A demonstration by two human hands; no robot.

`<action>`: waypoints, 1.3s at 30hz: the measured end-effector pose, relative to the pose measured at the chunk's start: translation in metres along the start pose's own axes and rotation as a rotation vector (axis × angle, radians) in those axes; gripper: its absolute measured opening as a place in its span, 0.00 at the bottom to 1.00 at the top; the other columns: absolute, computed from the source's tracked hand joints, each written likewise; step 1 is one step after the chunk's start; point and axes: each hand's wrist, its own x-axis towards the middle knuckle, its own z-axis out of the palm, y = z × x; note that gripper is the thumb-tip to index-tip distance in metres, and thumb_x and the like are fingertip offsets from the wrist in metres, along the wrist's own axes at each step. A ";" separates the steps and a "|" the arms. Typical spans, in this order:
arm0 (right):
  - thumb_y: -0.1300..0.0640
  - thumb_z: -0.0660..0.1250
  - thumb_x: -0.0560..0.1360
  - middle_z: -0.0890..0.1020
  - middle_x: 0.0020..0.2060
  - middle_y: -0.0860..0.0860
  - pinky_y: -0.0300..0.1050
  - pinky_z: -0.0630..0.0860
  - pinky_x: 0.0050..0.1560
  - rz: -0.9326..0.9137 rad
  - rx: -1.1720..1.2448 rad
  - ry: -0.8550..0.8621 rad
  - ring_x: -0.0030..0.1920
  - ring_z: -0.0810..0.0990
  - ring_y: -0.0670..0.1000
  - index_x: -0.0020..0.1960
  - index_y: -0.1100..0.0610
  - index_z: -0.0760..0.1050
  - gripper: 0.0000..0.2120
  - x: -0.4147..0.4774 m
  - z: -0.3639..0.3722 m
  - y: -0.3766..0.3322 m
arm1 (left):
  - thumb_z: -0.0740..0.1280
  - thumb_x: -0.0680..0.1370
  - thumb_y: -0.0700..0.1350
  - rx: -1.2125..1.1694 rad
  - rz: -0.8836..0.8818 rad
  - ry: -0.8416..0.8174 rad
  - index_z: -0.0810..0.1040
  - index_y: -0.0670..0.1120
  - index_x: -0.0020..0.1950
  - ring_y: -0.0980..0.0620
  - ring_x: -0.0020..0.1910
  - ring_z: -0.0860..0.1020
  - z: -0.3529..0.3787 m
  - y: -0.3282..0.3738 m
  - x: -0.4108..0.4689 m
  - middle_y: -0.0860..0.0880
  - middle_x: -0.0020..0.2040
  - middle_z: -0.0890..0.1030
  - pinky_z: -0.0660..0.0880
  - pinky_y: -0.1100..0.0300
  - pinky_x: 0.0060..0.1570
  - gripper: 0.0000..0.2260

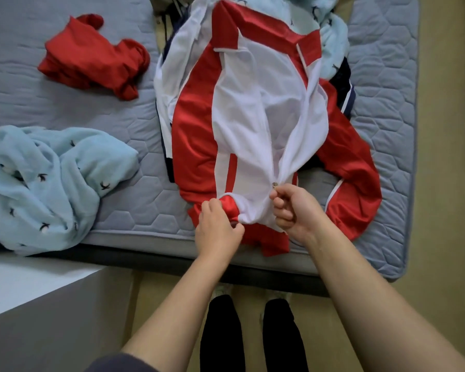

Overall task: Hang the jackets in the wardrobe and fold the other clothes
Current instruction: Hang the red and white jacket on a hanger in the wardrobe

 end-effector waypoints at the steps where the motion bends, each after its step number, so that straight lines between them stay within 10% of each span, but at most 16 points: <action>1: 0.61 0.54 0.77 0.66 0.21 0.46 0.32 0.51 0.14 -0.008 -0.011 -0.003 0.16 0.56 0.42 0.36 0.58 0.68 0.11 -0.002 0.001 -0.004 | 0.70 0.69 0.49 0.071 0.059 0.061 0.68 0.44 0.57 0.44 0.55 0.72 -0.004 0.009 0.002 0.46 0.54 0.70 0.70 0.50 0.48 0.20; 9: 0.61 0.54 0.78 0.62 0.19 0.45 0.33 0.52 0.13 -0.018 -0.023 -0.021 0.15 0.54 0.42 0.36 0.58 0.68 0.13 -0.011 -0.009 -0.029 | 0.65 0.74 0.51 -0.043 0.421 -0.224 0.73 0.49 0.61 0.50 0.56 0.75 -0.002 0.054 0.023 0.51 0.56 0.77 0.71 0.54 0.54 0.17; 20: 0.59 0.54 0.80 0.56 0.18 0.44 0.31 0.49 0.15 0.065 -0.208 -0.076 0.15 0.52 0.42 0.35 0.55 0.64 0.15 -0.017 -0.036 -0.056 | 0.63 0.77 0.48 0.003 0.505 -0.117 0.73 0.45 0.43 0.41 0.43 0.76 0.012 0.072 0.023 0.45 0.41 0.79 0.69 0.52 0.38 0.07; 31: 0.61 0.53 0.79 0.57 0.18 0.44 0.34 0.47 0.18 -0.030 -0.135 -0.122 0.15 0.52 0.42 0.33 0.55 0.65 0.15 -0.014 -0.044 -0.086 | 0.65 0.76 0.48 0.268 0.334 -0.191 0.76 0.49 0.45 0.46 0.46 0.78 0.015 0.000 0.039 0.50 0.42 0.78 0.63 0.58 0.38 0.04; 39: 0.58 0.54 0.80 0.56 0.18 0.44 0.34 0.49 0.15 -0.014 -0.126 -0.146 0.16 0.52 0.42 0.34 0.55 0.65 0.16 -0.016 -0.036 -0.085 | 0.69 0.72 0.45 0.051 0.576 0.010 0.68 0.48 0.39 0.41 0.37 0.77 0.013 0.096 0.036 0.45 0.35 0.78 0.61 0.56 0.37 0.10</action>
